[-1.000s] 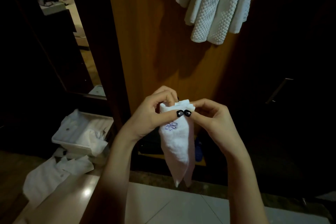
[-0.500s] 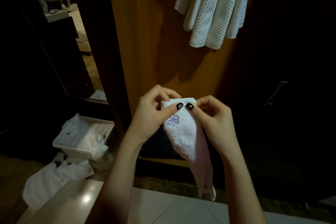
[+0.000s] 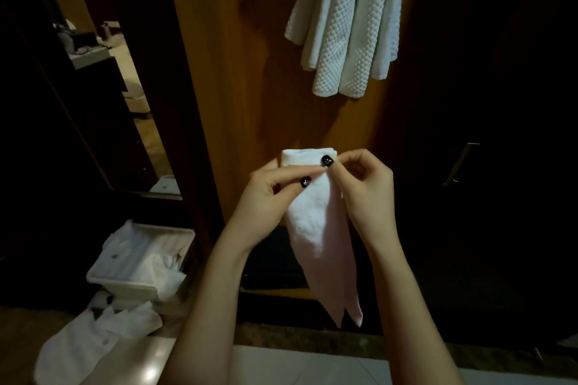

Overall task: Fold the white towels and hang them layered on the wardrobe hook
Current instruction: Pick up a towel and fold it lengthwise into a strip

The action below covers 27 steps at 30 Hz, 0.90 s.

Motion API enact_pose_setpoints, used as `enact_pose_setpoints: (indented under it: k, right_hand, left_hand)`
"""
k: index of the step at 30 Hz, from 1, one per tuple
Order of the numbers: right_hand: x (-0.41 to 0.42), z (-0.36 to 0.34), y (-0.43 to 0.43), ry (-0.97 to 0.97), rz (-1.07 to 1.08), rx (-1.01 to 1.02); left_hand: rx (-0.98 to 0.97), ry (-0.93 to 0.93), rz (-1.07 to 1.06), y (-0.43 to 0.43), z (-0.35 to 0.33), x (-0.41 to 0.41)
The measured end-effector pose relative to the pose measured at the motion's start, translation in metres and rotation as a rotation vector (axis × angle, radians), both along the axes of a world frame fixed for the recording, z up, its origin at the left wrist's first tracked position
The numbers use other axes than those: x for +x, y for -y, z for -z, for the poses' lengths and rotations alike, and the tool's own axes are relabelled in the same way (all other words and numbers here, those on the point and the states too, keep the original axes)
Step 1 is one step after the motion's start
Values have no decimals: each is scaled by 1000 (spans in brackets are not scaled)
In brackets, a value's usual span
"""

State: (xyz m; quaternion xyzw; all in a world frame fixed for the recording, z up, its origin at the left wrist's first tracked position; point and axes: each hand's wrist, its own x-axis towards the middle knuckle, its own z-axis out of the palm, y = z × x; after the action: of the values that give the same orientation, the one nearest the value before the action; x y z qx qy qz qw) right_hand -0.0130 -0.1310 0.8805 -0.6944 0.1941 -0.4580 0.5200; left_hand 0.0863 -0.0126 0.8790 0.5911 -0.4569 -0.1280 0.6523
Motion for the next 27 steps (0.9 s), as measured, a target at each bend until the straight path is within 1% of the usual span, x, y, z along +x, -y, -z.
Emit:
enact_pose_setpoints:
  k: [2, 4, 7, 11, 13, 15, 18, 19, 21, 23, 27]
  right_hand:
    - [2, 0, 0, -19, 21, -53]
    - [2, 3, -4, -18, -6, -83]
    - [2, 13, -12, 18, -74, -95]
    - [3, 19, -15, 5, -53, -112]
    - [3, 15, -14, 11, -69, -70]
    - [2, 13, -11, 7, -91, -76]
    - [4, 16, -12, -107, -157, -112]
    - [6, 18, -15, -129, -172, -105]
    - [8, 21, -18, -104, -150, -79]
    - [5, 18, -18, -53, -116, -88]
    - [3, 16, -15, -46, -96, -48]
  left_hand:
    - [-23, 38, -98, 6, -7, 3]
    - [-54, 69, -158, 10, -14, 5]
    - [-77, 77, -188, 15, -20, 7]
    - [-87, 127, -204, 16, -23, 5]
    - [-80, 180, -209, 17, -24, 5]
    - [-69, 247, -283, 18, -24, 5]
    - [-78, 410, -420, 21, -26, 6]
    - [-80, 464, -431, 22, -26, 6]
    - [-76, 515, -439, 23, -24, 7]
    - [-81, 464, -460, 23, -21, 9]
    - [-104, 184, -379, 22, -20, 13]
